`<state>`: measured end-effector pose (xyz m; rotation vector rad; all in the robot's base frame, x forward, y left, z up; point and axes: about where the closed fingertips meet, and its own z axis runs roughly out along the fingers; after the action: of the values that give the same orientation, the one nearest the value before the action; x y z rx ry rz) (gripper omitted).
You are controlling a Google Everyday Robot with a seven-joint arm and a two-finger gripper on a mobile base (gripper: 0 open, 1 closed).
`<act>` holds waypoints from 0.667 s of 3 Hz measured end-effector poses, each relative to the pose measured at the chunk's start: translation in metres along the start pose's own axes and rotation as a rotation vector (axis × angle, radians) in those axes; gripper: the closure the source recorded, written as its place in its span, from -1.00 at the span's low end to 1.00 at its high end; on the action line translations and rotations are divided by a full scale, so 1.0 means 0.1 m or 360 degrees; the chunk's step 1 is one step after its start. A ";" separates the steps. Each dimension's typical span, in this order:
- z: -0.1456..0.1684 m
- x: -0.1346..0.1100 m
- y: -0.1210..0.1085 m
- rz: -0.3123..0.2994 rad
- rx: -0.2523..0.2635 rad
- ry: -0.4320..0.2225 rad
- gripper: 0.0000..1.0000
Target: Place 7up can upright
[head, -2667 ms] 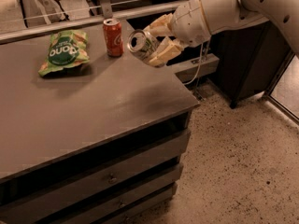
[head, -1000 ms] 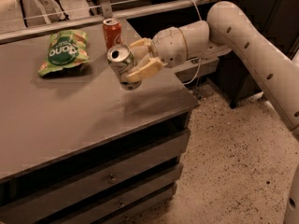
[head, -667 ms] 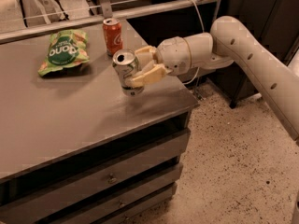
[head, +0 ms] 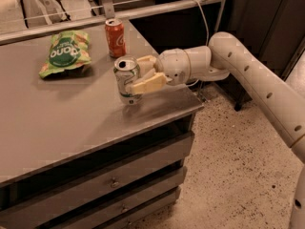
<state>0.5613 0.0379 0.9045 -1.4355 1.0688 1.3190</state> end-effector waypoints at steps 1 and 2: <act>-0.04 0.07 0.01 0.0064 0.0013 0.0001 0.62; -0.09 0.14 0.03 0.0119 0.0050 -0.0006 0.00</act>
Offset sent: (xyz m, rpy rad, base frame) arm 0.0021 -0.0238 -0.0233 -0.0148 0.1122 -0.0742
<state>0.5612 0.0278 0.8907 -1.3807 1.1455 1.3510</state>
